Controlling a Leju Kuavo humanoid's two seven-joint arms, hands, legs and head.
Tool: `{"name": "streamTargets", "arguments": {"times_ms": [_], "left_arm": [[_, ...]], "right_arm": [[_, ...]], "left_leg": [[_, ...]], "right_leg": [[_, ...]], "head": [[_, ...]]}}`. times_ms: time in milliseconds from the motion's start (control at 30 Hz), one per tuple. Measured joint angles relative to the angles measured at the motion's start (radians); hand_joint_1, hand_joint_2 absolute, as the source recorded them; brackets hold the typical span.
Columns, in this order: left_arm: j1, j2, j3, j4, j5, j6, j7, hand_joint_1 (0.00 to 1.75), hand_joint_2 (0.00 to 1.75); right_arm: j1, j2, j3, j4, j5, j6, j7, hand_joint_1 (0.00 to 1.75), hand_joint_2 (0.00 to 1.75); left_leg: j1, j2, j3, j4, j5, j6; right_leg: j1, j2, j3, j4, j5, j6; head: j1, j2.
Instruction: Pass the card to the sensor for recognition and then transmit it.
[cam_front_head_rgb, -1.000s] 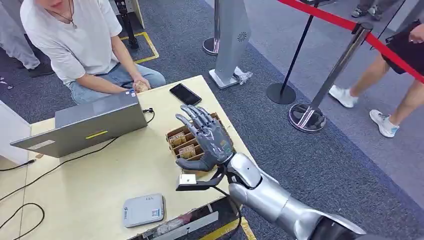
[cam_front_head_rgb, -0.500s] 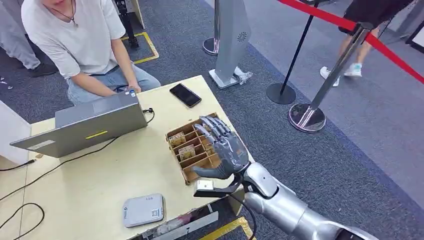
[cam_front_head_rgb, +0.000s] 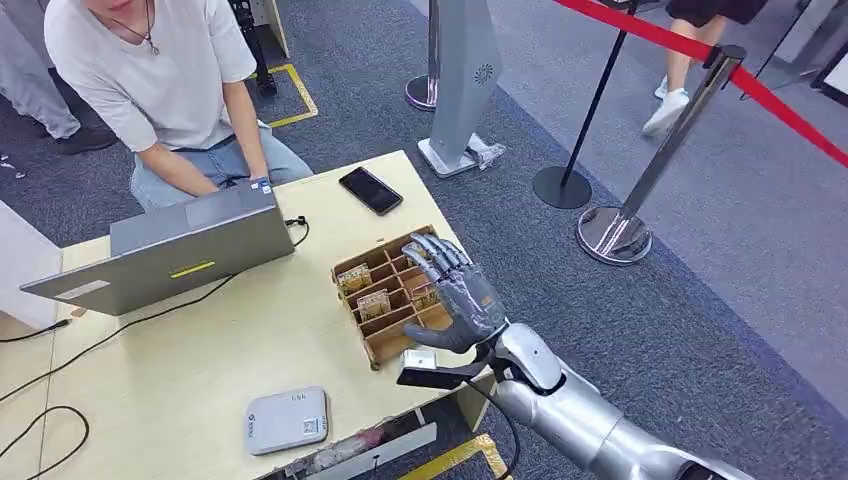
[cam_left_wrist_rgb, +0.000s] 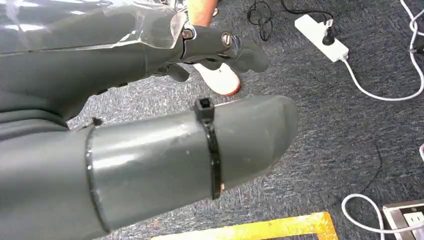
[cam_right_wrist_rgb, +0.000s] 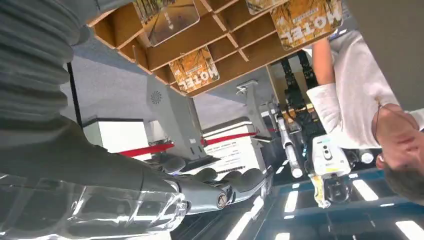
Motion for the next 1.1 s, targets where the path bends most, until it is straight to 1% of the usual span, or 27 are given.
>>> {"name": "streamTargets", "arguments": {"times_ms": [267,400,600,700,800,900,933,967,1000,1100], "left_arm": [[0.0,0.0,0.0,0.0,-0.003,0.0,0.0,0.0,0.0],[-0.001,0.0,0.0,0.0,-0.003,0.0,0.001,0.0,0.0],[0.0,0.0,0.0,0.0,-0.003,0.0,0.001,0.0,0.0],[0.0,0.0,0.0,0.0,-0.003,0.0,0.001,0.0,0.0],[0.0,0.0,0.0,0.0,-0.002,0.0,0.001,0.0,0.0],[0.0,0.0,0.0,0.0,-0.001,0.0,0.0,0.0,0.0],[0.0,0.0,0.001,0.0,0.0,0.0,-0.001,0.0,0.0],[0.0,0.0,0.001,0.0,0.0,0.0,-0.002,0.0,0.0],[0.0,0.0,0.001,0.0,0.0,0.0,-0.002,0.0,0.0],[0.0,0.0,0.001,0.0,0.0,0.0,-0.002,0.0,0.0]], "right_arm": [[0.0,-0.001,-0.002,0.007,-0.012,0.012,-0.005,0.0,1.75],[-0.001,-0.002,-0.003,0.015,-0.056,0.075,-0.023,0.0,1.75],[-0.018,-0.012,-0.008,0.015,-0.158,0.208,-0.046,0.0,1.75],[-0.032,-0.022,-0.014,0.014,-0.175,0.244,-0.047,0.0,1.75],[-0.042,-0.027,-0.017,0.013,-0.175,0.265,-0.047,0.0,1.75],[-0.053,-0.03,-0.017,0.013,-0.175,0.275,-0.046,0.07,1.75],[-0.056,-0.03,-0.017,0.013,-0.175,0.277,-0.045,0.14,1.75],[-0.059,-0.03,-0.017,0.013,-0.173,0.279,-0.045,0.17,1.75],[-0.062,-0.031,-0.017,0.013,-0.171,0.28,-0.044,0.17,1.75],[-0.068,-0.031,-0.017,0.013,-0.164,0.279,-0.041,0.26,1.75]], "left_leg": [[0.0,0.0,0.0,0.0,0.0,0.0],[0.0,0.0,0.0,0.0,0.0,0.0],[0.0,0.0,0.0,0.0,0.0,0.0],[0.0,0.0,0.0,0.0,0.0,0.0],[0.0,0.0,0.0,0.0,0.0,0.0],[0.0,0.0,0.0,0.0,0.0,0.0],[0.0,0.0,0.0,0.0,0.0,0.0],[0.0,0.0,0.0,0.0,0.0,0.0],[0.0,0.0,0.0,0.0,0.0,0.0],[0.0,0.0,0.0,0.0,0.0,0.0]], "right_leg": [[0.0,0.0,0.0,0.0,0.0,0.0],[0.0,0.0,0.0,0.0,0.0,0.0],[0.0,0.0,0.0,0.0,0.0,0.0],[0.0,0.0,0.0,0.0,0.0,0.0],[0.0,0.0,0.0,0.0,0.0,0.0],[0.0,0.0,0.0,0.0,0.0,0.0],[0.0,0.0,0.0,0.0,0.0,0.0],[0.0,0.0,0.0,0.0,0.0,0.0],[0.0,0.0,0.0,0.0,0.0,0.0],[0.0,0.0,0.0,0.0,0.0,0.0]], "head": [[0.0,0.0],[0.0,0.0],[0.0,0.0],[0.0,0.0],[0.0,0.0],[0.0,0.0],[0.0,0.0],[0.0,0.0],[0.0,0.0],[0.0,0.0]]}}
